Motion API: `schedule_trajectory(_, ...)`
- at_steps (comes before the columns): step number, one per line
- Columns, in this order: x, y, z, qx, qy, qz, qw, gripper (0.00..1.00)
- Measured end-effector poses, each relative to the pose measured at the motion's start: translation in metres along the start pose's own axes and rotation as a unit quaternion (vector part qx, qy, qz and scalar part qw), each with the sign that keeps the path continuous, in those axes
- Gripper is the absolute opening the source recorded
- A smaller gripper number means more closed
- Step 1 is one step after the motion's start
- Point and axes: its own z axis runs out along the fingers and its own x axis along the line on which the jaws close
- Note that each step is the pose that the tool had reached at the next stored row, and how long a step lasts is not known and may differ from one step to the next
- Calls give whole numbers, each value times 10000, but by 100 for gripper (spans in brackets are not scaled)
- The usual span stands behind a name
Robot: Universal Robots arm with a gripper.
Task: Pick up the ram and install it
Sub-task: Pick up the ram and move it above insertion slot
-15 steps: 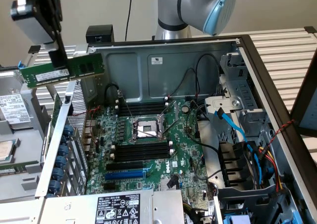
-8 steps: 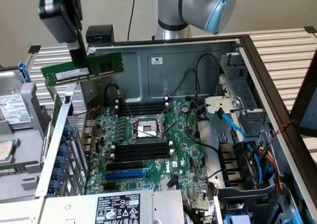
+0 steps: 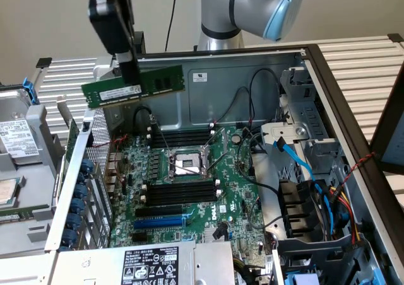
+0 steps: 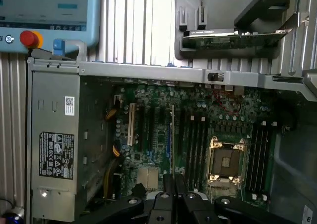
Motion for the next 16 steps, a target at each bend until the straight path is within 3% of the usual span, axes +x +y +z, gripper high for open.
schedule_trajectory(6, 6, -265, 30, 7, 1, 0, 10000, 12)
schedule_trajectory(16, 7, -270, 31, 8, 0, 1, 10000, 12)
